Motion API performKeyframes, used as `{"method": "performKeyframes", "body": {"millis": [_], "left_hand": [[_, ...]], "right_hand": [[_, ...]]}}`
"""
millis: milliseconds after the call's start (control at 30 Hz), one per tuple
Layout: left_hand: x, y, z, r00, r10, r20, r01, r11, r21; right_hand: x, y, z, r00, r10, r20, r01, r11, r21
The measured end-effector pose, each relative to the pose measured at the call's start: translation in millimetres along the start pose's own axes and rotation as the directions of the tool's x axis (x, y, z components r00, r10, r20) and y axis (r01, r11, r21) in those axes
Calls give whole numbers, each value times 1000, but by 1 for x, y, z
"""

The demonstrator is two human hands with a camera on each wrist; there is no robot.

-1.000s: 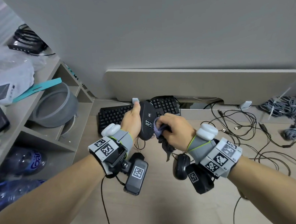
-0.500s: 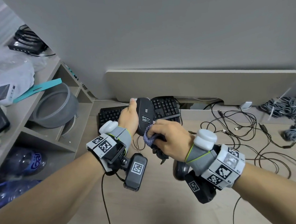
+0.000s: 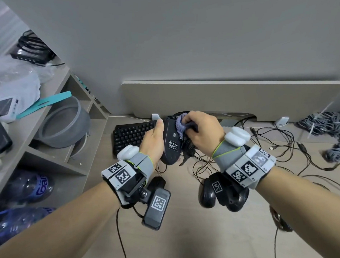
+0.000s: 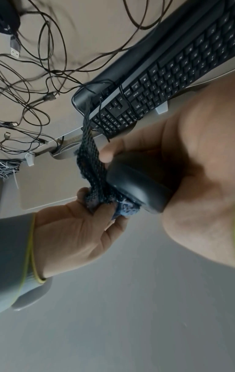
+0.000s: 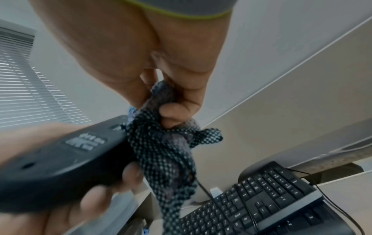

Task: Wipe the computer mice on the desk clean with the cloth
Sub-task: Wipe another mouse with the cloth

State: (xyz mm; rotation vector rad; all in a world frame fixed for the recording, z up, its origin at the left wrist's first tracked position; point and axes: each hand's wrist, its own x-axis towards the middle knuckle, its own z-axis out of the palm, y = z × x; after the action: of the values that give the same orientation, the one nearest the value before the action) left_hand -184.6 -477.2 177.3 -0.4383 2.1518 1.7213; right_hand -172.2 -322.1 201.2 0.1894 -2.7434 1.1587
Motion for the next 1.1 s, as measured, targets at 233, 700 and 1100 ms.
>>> {"method": "performKeyframes", "body": {"millis": [233,700,1100], "left_hand": [[-6,7,-2,997,39,-59,-37,999,33],[-11,22,-10,996,-86,-19,81,981,-176],[5,8,-27,987,-159,-15,148,950,-275]], "right_hand": [[-22,-11,3,984,-111,137,112,994,0],[-29,-32,24,972,-203,114,182,968,173],[-34,-34,46,989,-100,107,79,980,184]]}}
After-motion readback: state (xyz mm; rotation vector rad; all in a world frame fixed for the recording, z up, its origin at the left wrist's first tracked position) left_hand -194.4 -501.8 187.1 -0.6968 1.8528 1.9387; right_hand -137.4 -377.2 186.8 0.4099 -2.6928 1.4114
